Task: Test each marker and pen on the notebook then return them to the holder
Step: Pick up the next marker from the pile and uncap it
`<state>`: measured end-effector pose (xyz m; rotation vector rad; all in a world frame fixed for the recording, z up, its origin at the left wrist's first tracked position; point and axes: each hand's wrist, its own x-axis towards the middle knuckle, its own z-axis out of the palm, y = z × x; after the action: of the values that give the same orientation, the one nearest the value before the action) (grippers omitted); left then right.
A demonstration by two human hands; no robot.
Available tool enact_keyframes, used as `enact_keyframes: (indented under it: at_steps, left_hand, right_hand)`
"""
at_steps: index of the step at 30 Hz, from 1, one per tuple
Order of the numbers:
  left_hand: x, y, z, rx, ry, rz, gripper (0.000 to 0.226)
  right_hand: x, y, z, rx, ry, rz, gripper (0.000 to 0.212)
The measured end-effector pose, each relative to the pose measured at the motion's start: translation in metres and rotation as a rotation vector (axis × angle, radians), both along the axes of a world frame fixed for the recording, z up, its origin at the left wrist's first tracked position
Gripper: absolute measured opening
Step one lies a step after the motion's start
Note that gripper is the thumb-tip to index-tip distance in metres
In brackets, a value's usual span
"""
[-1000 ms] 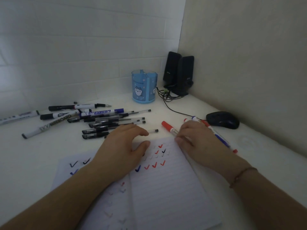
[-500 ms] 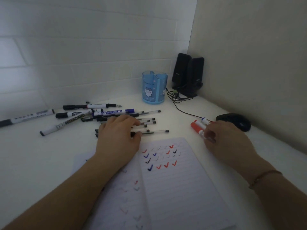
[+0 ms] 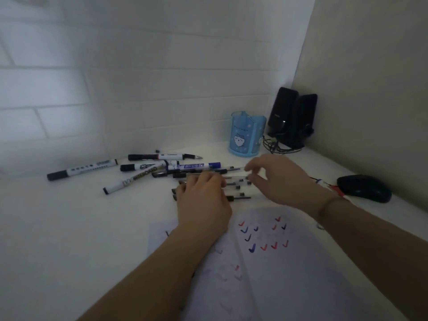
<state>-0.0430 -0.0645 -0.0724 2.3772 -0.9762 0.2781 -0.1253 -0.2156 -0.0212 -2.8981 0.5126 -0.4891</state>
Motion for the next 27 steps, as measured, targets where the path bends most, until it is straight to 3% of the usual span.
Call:
enact_keyframes:
  at_steps: [4,10,15,17,22,27]
  left_hand:
    - [0.001,0.0,0.001,0.021,0.014,0.011,0.023]
    - [0.002,0.0,0.002,0.015,0.02,-0.002,0.028]
    - [0.001,0.0,0.0,-0.067,-0.02,0.018,0.032]
    - [0.001,-0.001,-0.001,-0.076,-0.029,0.026,0.035]
    - [0.003,-0.002,-0.006,-0.008,-0.016,0.031,0.024]
    - [0.004,-0.003,-0.006,0.012,-0.044,0.03,0.022]
  right_hand:
    - [0.07,0.007,-0.006,0.083,0.085,0.007,0.033]
    - [0.113,0.008,-0.025,-0.031,0.271,-0.043,0.037]
    - [0.104,-0.004,-0.024,0.096,-0.02,-0.029,0.009]
    - [0.094,-0.012,-0.023,0.135,-0.054,-0.013,0.006]
    - [0.088,-0.009,-0.021,0.103,0.089,0.045,0.035]
    - [0.103,0.002,-0.022,-0.034,0.199,0.086,0.032]
